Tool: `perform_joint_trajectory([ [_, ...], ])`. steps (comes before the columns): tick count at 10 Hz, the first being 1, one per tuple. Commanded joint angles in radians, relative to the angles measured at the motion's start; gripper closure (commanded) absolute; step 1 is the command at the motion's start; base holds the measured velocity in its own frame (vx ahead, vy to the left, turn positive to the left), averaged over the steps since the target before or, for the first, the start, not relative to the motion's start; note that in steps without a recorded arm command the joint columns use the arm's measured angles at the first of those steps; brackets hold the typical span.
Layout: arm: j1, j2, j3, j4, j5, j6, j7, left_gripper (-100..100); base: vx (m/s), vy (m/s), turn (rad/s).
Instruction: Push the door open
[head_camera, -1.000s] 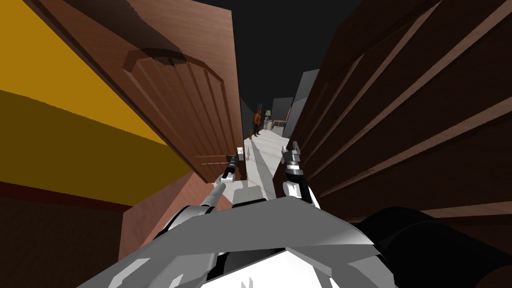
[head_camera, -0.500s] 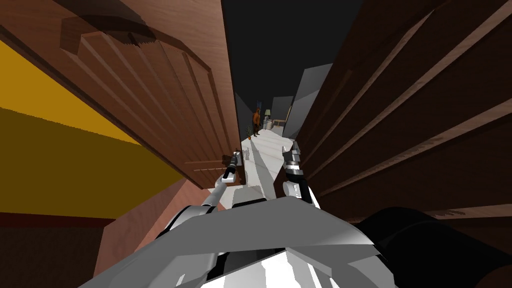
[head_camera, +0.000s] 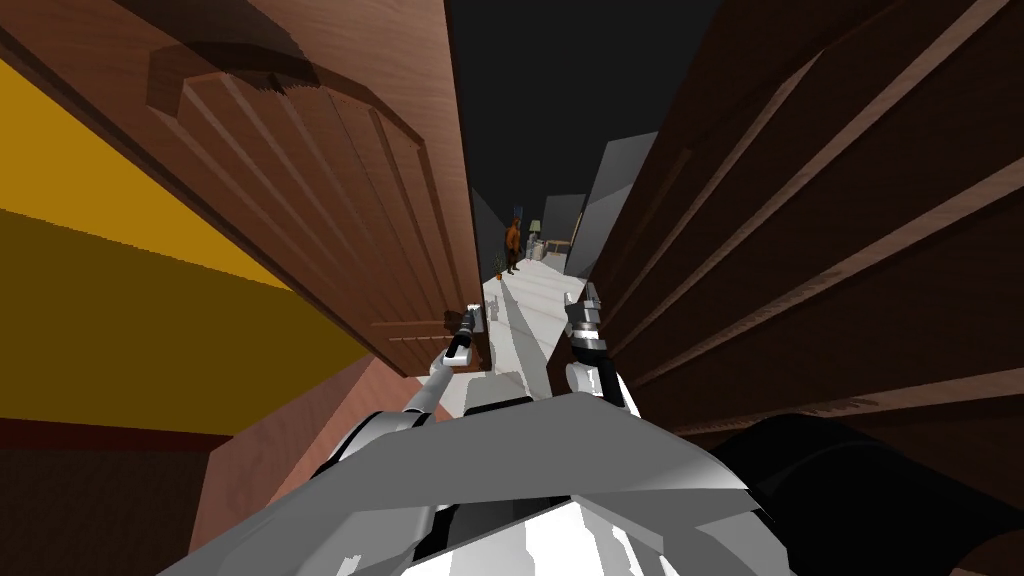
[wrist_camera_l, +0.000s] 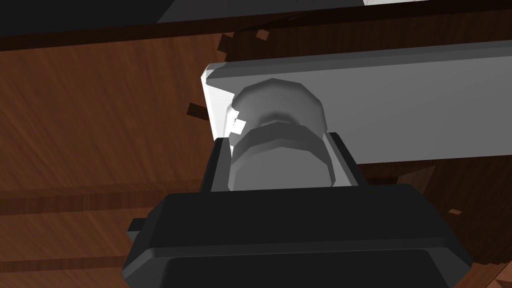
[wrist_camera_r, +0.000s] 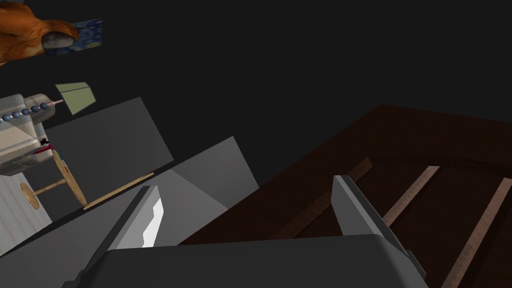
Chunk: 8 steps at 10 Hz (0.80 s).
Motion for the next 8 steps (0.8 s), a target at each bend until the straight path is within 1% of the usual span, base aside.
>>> perform_joint_trajectory([
  [1,-0.002,0.000,0.001,-0.002,0.000,-0.001,0.000,100,-0.005,-0.001,0.002],
  [2,-0.003,0.008,0.003,0.005,0.031,-0.006,-0.031,100,0.033,0.002,-0.004],
  [5,-0.009,0.016,0.008,0.012,0.075,-0.015,-0.075,100,0.082,-0.005,-0.003],
  [8,-0.016,0.019,0.014,0.021,0.132,-0.026,-0.132,100,0.083,-0.006,0.001],
])
